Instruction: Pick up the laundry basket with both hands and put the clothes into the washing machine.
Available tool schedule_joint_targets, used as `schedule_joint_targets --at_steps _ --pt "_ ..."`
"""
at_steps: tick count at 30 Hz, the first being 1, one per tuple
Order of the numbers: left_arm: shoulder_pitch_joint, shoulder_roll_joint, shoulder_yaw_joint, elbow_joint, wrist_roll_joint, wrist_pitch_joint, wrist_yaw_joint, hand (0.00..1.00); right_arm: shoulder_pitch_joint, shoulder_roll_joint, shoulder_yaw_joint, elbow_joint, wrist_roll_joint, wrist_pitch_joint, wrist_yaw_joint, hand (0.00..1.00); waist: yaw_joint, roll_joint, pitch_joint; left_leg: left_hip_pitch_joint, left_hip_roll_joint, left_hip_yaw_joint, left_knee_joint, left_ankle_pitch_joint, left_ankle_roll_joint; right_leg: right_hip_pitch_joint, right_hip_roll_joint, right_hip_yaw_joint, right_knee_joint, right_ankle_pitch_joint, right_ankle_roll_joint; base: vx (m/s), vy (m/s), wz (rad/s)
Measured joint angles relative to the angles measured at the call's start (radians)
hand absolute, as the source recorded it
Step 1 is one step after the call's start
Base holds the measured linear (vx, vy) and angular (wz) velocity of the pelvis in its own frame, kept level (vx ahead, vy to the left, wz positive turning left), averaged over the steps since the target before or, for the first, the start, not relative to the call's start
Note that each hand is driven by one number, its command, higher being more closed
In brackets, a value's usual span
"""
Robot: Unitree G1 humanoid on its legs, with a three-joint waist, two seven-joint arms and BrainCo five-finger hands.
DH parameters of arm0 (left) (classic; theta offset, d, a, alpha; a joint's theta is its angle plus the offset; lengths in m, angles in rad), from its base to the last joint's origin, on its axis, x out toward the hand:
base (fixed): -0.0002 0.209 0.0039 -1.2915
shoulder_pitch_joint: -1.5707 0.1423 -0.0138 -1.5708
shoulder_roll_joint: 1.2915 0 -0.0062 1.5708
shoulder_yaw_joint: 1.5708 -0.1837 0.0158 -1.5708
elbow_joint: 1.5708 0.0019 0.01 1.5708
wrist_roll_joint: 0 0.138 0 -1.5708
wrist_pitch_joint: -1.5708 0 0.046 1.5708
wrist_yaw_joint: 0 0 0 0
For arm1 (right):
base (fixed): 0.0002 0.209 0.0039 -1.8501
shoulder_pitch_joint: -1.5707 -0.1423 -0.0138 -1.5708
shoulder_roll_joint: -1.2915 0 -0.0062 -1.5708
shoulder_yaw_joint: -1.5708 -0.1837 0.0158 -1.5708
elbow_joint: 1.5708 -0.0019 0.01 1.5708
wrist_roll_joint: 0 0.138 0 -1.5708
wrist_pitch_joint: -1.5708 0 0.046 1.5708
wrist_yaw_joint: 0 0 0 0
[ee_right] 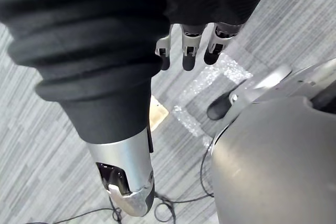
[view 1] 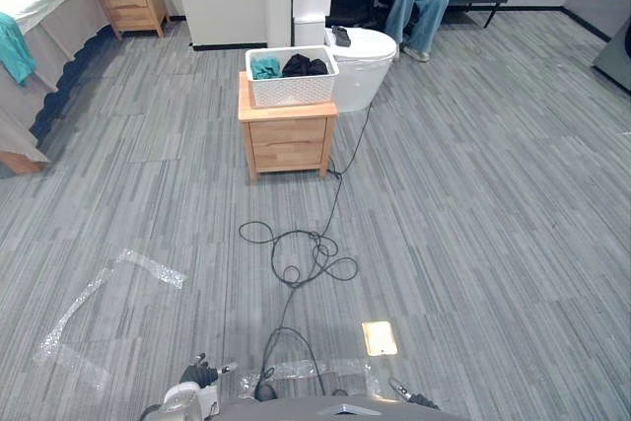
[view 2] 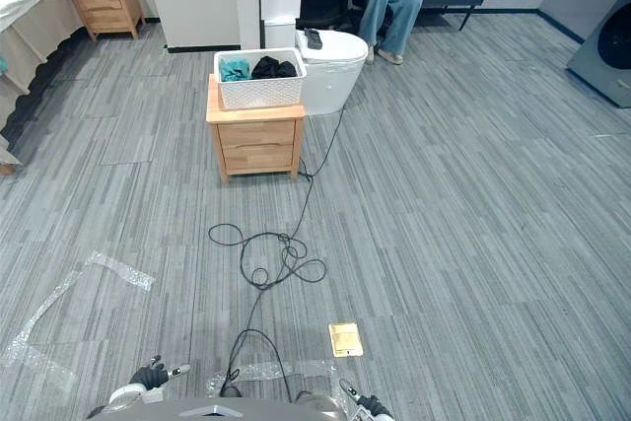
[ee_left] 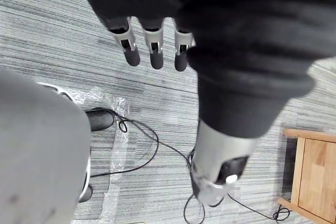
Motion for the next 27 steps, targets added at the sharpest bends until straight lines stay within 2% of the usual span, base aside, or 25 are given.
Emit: schedule_joint_targets --at_steps 12,18,21,23,24,25,26,27 --pt "-0.006 -0.003 -0.002 0.009 0.009 0.000 -0.001 0.00 -0.009 0.000 0.000 0.001 0.000 0.000 0.000 0.00 -0.001 0.003 0.001 0.012 -0.001 -0.001 0.000 0.003 0.004 0.015 0.000 -0.003 -0.006 -0.003 0.003 0.00 -0.007 0.00" --pt "-0.014 -0.001 -0.002 0.008 0.003 -0.001 0.001 0.00 -0.020 -0.003 -0.001 0.003 0.000 0.000 0.000 0.00 0.000 0.009 0.004 -0.038 -0.006 -0.010 0.000 0.004 0.005 -0.044 -0.002 0.001 0.007 0.002 0.003 -0.02 -0.001 -0.01" --pt "-0.014 -0.001 -0.001 0.006 -0.013 -0.001 0.002 0.00 -0.025 -0.003 -0.020 0.003 0.001 0.002 0.000 0.00 -0.006 0.010 0.014 -0.036 -0.018 -0.033 0.000 -0.011 0.010 -0.068 -0.021 -0.018 0.082 -0.044 0.022 0.02 0.018 0.23" --pt "-0.012 -0.006 0.000 -0.009 -0.013 -0.002 0.001 0.00 -0.013 -0.002 -0.063 -0.002 0.011 0.002 0.000 0.00 -0.011 0.005 0.026 -0.034 -0.045 -0.087 0.000 -0.038 0.036 -0.123 -0.067 -0.045 0.275 -0.122 0.071 0.04 0.050 0.53" --pt "-0.015 -0.008 0.000 -0.011 -0.013 -0.002 0.002 0.00 -0.009 -0.002 -0.082 -0.004 0.017 0.002 0.000 0.00 -0.014 0.007 0.031 -0.032 -0.048 -0.098 0.000 -0.038 0.036 -0.163 -0.077 -0.049 0.365 -0.131 0.073 0.05 0.061 0.67" --pt "-0.024 -0.011 -0.001 -0.012 -0.005 0.000 0.000 0.00 -0.004 0.013 -0.100 -0.030 0.043 0.001 0.001 0.00 -0.020 0.022 0.037 -0.025 -0.052 -0.124 0.001 -0.040 0.038 -0.270 -0.106 -0.039 0.603 -0.123 0.052 0.09 0.032 0.71" --pt "-0.024 -0.013 0.007 -0.017 0.014 0.000 -0.002 0.00 0.013 0.026 -0.093 -0.068 0.049 0.000 0.002 0.00 -0.023 0.009 0.055 -0.005 -0.056 -0.140 0.001 -0.045 0.044 -0.367 -0.126 -0.006 0.818 -0.102 0.010 0.09 0.032 0.73" --pt "-0.025 -0.011 0.014 -0.021 0.029 0.001 -0.004 0.00 0.022 0.032 -0.087 -0.083 0.048 0.000 0.002 0.00 -0.023 0.005 0.060 0.003 -0.055 -0.147 0.001 -0.049 0.044 -0.403 -0.128 0.009 0.884 -0.102 0.009 0.14 0.000 0.54"
